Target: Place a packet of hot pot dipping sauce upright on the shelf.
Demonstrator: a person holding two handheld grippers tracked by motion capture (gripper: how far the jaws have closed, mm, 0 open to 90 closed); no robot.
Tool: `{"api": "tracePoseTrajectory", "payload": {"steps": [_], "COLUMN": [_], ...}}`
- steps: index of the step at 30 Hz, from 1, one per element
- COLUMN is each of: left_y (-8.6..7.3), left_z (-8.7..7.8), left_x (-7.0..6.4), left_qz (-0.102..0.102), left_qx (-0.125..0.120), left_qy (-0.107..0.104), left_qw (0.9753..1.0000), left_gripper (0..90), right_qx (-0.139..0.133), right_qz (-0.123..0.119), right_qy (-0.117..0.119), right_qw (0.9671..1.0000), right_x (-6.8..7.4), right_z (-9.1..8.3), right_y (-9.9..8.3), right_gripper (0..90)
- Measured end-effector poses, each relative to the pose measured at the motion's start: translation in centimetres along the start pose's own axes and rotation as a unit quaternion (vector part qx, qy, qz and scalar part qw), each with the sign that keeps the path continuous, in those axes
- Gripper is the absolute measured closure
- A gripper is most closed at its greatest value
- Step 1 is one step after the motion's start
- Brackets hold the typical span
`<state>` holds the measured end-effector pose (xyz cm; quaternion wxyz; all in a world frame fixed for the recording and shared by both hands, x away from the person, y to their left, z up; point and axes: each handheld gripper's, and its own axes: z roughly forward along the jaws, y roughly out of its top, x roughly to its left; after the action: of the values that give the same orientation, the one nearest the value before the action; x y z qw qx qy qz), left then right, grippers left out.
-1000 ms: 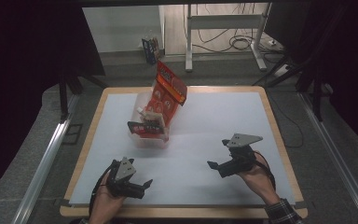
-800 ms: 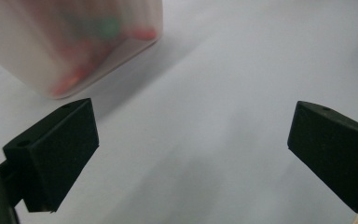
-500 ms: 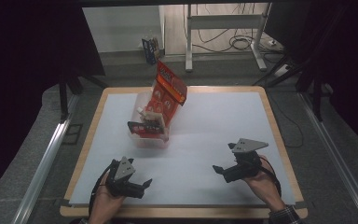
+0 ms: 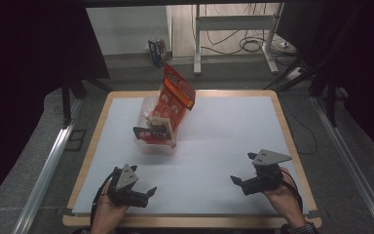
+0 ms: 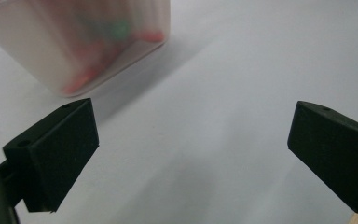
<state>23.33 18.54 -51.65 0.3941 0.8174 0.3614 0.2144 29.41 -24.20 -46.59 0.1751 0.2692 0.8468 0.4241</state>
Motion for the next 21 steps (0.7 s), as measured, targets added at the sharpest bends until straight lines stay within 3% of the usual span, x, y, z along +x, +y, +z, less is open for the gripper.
{"api": "tracePoseTrajectory", "payload": {"steps": [21], "left_y": [-0.5], "left_z": [-0.5], "left_x": [0.1], "left_qz": [0.0], "left_qx": [0.002], "left_qy": [-0.001], "left_qw": [1.0], "left_gripper": [1.7], "right_qx": [0.012], "right_qz": [0.006], "right_qy": [-0.028], "right_qw": [0.9995], "right_x": [-0.2], "right_z": [-1.5], "right_y": [-2.5], "right_gripper": [0.0]}}
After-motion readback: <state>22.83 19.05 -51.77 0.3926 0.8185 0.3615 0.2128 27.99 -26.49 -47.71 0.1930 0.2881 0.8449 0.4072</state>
